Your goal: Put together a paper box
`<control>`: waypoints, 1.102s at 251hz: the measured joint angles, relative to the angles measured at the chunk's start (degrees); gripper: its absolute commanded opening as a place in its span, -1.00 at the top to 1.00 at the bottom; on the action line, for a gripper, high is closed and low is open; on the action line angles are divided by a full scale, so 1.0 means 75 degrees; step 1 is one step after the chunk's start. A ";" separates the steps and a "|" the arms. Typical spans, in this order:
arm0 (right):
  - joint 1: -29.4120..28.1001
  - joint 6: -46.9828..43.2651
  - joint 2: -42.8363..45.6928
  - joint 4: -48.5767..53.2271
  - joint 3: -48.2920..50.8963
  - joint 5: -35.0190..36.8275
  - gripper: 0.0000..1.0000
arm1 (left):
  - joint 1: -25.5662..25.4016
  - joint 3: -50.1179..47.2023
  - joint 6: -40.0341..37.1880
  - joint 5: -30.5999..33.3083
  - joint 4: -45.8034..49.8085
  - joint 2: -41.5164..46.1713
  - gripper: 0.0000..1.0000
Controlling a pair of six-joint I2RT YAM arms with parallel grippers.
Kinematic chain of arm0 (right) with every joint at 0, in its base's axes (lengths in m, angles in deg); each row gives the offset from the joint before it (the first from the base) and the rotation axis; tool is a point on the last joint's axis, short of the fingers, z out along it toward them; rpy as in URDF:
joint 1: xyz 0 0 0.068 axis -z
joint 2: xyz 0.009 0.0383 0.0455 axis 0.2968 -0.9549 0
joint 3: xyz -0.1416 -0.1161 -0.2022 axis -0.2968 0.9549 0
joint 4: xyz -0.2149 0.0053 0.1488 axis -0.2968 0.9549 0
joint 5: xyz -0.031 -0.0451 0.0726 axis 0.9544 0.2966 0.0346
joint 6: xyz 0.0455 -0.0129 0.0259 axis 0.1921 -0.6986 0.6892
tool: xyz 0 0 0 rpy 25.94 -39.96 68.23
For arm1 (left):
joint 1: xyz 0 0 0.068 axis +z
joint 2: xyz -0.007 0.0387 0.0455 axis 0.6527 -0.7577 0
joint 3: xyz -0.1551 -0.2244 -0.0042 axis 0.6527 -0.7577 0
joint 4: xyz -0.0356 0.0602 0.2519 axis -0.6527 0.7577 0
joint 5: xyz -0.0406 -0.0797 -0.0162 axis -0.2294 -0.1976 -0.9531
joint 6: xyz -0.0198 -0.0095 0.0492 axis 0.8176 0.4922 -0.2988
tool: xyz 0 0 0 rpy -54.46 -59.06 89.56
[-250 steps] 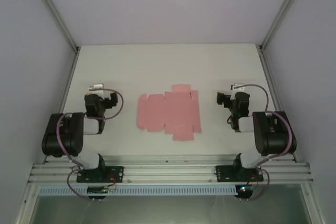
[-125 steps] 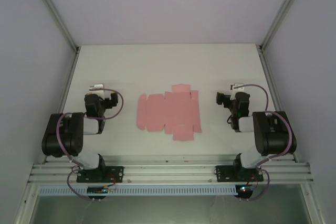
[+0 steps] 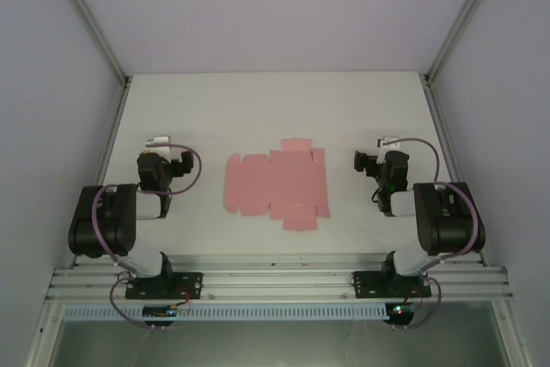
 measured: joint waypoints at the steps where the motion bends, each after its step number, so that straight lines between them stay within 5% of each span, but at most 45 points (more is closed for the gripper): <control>1: 0.0000 0.0003 0.0000 0.0000 0.0000 0.0003 -0.99 | 0.0003 0.0000 0.0000 0.0000 0.0000 0.0000 -0.99; 71: -0.0029 -0.0003 0.1058 0.1067 -0.0227 0.0207 -0.99 | 0.0032 0.0425 0.0187 0.0230 0.1798 0.1518 -0.99; 152: -0.1492 0.0714 0.2439 0.5680 -0.3075 0.0842 -0.81 | -0.0428 0.2774 0.1635 -0.0484 0.5829 0.2815 -0.99; 204: -0.3083 0.1845 0.2197 0.8113 -0.4109 0.0612 -0.53 | -0.1282 0.2973 0.2535 -0.1629 0.7554 0.2751 -0.99; 276: -0.3969 0.2906 0.0589 0.9055 -0.4436 -0.0839 -0.10 | -0.1632 0.2973 0.3165 -0.2617 0.8658 0.1950 -0.99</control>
